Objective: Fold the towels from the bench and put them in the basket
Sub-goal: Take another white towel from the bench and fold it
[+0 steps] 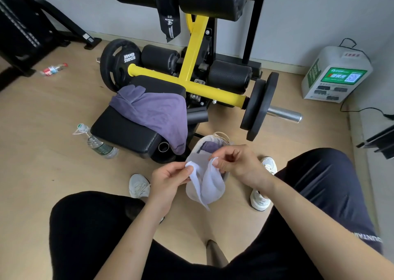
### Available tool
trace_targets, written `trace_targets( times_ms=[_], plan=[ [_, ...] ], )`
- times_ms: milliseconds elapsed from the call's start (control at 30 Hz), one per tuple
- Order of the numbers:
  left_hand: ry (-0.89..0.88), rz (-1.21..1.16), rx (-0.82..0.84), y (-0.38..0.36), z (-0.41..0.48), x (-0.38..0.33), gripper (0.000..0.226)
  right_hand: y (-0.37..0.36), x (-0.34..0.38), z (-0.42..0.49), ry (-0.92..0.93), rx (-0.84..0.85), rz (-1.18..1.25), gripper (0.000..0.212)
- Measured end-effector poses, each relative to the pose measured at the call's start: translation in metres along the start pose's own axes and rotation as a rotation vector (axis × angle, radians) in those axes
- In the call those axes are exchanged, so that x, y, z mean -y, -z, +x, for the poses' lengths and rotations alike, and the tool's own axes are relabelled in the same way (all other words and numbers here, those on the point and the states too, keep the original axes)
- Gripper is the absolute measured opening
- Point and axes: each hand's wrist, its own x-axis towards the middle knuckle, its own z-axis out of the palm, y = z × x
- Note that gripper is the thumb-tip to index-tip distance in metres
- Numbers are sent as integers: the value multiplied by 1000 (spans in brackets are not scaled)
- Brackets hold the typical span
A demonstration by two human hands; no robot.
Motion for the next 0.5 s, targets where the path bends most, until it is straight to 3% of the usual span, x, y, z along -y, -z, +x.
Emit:
trace_targets(
  times_ms=[100,367,500],
  plan=[
    [4,9,2,-3,0,2,9,-12,2,2,55,29,-100,8],
    [-9,78,84,-6,-1,6,18,-25,-5,1,-62,110,-105,7],
    [-19,112,123,-3,0,11,19,-28,-6,2,-78,80,-144,24]
  ],
)
